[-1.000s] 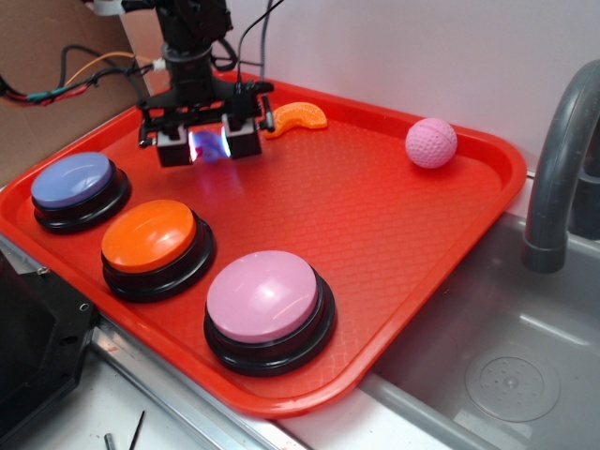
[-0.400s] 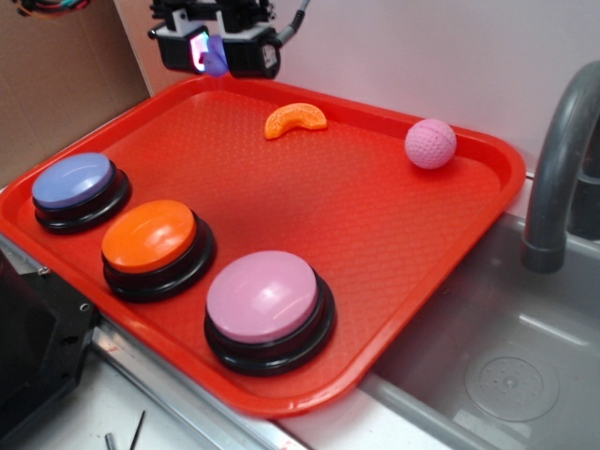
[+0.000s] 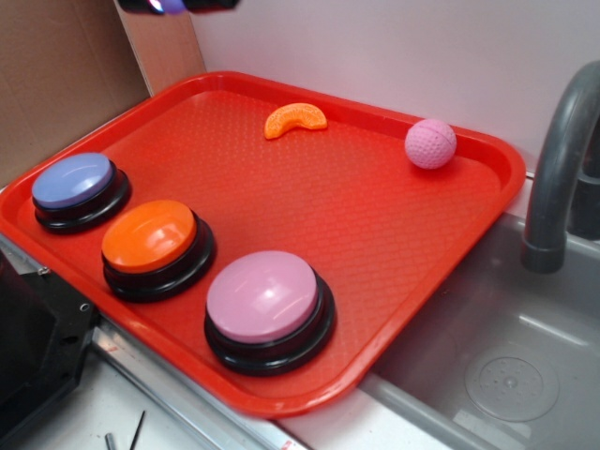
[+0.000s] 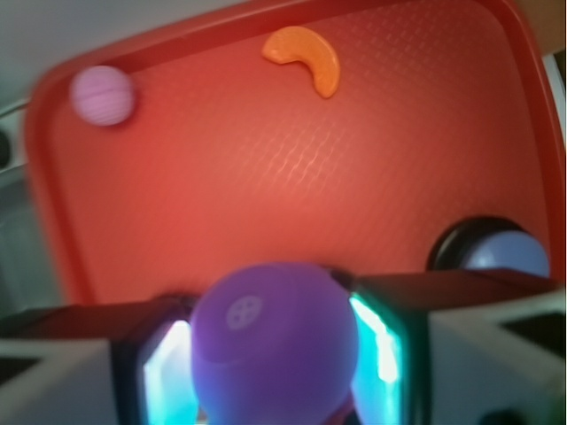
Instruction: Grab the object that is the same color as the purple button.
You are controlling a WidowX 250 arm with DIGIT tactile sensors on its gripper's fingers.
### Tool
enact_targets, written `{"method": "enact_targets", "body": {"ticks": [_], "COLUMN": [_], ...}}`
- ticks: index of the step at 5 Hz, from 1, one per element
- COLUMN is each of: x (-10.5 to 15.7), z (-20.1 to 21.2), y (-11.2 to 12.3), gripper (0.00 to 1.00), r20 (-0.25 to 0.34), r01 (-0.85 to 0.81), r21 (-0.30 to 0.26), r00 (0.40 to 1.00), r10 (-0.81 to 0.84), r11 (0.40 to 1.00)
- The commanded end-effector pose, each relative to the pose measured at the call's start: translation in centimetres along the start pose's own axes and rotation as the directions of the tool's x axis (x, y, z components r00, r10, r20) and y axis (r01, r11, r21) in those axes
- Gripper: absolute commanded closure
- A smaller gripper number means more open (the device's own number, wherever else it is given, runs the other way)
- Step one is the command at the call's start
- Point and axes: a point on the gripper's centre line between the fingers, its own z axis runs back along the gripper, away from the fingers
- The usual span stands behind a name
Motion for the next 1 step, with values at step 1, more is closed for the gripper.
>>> {"method": "enact_targets", "body": {"ticks": [1], "x": [-0.28], "z": [3.19], "y": [2.29], "gripper": [1.00], "r20": [0.123], "r01": [-0.130], "r21": [0.003], "r00": [0.984], "r10": [0.128], "r11": [0.992]}}
